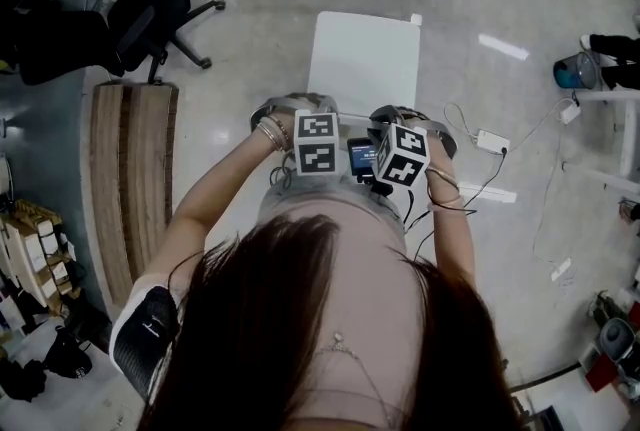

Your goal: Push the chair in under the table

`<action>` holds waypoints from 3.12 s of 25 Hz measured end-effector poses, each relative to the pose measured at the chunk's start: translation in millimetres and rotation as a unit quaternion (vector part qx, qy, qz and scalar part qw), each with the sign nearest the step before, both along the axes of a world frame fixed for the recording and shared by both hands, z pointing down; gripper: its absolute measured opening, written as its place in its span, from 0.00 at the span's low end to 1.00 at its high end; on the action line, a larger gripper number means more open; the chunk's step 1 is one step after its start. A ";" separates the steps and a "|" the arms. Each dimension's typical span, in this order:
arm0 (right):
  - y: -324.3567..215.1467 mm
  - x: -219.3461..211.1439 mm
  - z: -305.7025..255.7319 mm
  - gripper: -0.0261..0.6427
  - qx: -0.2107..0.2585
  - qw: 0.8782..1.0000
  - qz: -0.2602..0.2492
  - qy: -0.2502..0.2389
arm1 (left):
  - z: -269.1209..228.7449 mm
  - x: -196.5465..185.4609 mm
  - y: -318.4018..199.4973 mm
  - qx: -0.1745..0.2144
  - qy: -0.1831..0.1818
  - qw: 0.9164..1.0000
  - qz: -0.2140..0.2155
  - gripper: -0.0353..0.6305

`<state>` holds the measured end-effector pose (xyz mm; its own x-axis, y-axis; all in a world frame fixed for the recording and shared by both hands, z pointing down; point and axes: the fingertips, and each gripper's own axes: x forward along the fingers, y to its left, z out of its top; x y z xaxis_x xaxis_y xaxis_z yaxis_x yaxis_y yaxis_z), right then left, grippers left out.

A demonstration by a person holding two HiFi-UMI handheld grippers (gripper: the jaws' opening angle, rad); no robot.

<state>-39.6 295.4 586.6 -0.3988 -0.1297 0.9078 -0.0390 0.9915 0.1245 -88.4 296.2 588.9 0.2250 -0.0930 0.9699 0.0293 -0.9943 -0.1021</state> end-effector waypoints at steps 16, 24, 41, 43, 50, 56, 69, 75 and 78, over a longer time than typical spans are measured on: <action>-65.2 -9.1 0.7 0.18 0.001 0.999 0.028 0.016 | -0.3 -10.4 -66.2 0.018 0.017 1.000 0.011 0.18; -85.5 -10.9 1.4 0.18 0.006 0.999 0.033 0.023 | -0.2 -11.8 -88.4 0.027 0.022 0.999 0.017 0.18; -144.3 2.5 0.4 0.18 0.011 0.998 0.047 0.038 | -1.0 1.6 -146.6 0.033 0.032 0.999 0.015 0.18; -152.5 3.9 0.8 0.18 0.013 0.998 0.046 0.036 | -0.7 3.0 -155.2 0.036 0.032 0.999 0.013 0.18; -185.6 15.3 2.0 0.18 0.019 0.998 0.042 0.031 | 0.5 14.3 -188.5 0.040 0.025 0.999 -0.005 0.18; -218.1 30.5 1.8 0.18 0.013 0.999 0.039 0.026 | 0.4 29.0 -219.9 0.040 0.021 0.999 -0.013 0.18; -265.6 41.1 4.1 0.18 0.009 1.000 0.013 0.004 | 4.1 41.1 -268.3 0.030 0.014 0.999 -0.040 0.19; -289.2 49.5 4.2 0.18 0.012 1.000 0.010 0.000 | 4.5 49.5 -291.3 0.038 0.010 0.998 -0.057 0.19; -300.9 54.5 3.2 0.18 0.012 1.000 0.005 0.001 | 4.0 54.9 -302.7 0.040 0.009 0.997 -0.063 0.19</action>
